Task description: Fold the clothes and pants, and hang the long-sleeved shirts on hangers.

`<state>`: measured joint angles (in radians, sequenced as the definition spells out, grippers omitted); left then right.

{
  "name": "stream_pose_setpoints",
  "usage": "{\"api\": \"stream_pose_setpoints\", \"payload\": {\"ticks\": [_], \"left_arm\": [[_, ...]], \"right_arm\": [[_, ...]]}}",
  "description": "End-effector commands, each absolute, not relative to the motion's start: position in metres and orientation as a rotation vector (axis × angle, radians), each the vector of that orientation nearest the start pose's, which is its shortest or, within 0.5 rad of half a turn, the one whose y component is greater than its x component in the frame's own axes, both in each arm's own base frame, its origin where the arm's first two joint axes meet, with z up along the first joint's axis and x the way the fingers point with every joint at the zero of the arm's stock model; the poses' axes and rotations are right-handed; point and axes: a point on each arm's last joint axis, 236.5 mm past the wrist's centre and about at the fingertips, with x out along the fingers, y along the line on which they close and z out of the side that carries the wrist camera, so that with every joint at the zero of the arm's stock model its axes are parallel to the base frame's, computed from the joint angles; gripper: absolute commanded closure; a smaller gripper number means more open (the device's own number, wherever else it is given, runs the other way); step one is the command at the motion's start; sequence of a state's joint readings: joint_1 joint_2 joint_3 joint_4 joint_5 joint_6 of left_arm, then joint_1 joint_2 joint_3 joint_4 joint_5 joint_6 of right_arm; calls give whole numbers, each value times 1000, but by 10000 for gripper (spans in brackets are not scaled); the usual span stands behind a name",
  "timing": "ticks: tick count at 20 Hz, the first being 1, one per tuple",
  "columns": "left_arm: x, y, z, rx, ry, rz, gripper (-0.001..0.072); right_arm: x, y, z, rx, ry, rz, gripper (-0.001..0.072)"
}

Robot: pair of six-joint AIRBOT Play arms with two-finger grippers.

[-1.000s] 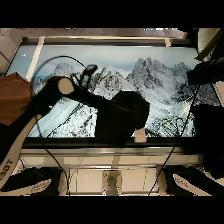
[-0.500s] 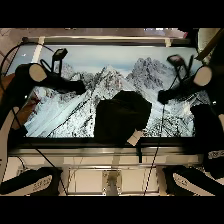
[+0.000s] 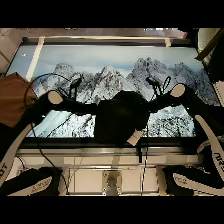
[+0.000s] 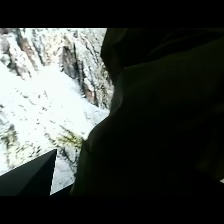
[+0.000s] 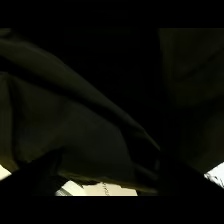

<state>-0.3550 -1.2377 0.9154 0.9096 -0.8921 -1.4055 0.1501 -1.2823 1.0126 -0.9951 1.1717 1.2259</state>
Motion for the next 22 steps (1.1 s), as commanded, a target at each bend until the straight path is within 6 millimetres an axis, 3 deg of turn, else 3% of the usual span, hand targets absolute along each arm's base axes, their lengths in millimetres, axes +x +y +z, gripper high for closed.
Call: {"api": "stream_pose_setpoints", "payload": {"ticks": [1, 2, 3, 4, 5, 7, 8, 10, 13, 16, 18, 20, 22], "left_arm": [[324, -292, -36, -356, 1161, -654, 15], [317, -307, -46, -371, 1179, -680, 17], [310, -317, -55, -386, 1208, -696, 72], [306, -321, -66, -401, 1240, -691, 407], [305, -323, -71, -413, 1254, -685, 662], [318, -316, -62, -438, 1227, -670, 682], [332, -311, -46, -456, 1183, -667, 682], [369, -294, 11, -490, 1032, -663, 683], [405, -255, 134, -472, 719, -675, 684], [387, -225, 231, -383, 506, -699, 684], [359, -222, 267, -321, 439, -738, 685], [338, -223, 281, -288, 429, -777, 684], [339, -216, 271, -229, 456, -745, 685]], "right_arm": [[319, 186, -21, 236, 1375, 692, 347], [317, 187, -21, 223, 1376, 705, 455], [314, 190, -20, 208, 1379, 727, 603], [312, 191, -20, 204, 1382, 733, 705], [312, 192, -19, 202, 1381, 736, 707], [314, 192, -9, 195, 1354, 741, 707], [315, 193, 3, 184, 1329, 752, 707], [324, 196, 46, 149, 1231, 784, 707], [339, 202, 145, 86, 987, 823, 708], [331, 214, 247, 88, 739, 887, 708], [313, 230, 298, 114, 623, 967, 708], [299, 247, 318, 103, 583, 1018, 708], [290, 263, 320, 94, 577, 1061, 708]]}}
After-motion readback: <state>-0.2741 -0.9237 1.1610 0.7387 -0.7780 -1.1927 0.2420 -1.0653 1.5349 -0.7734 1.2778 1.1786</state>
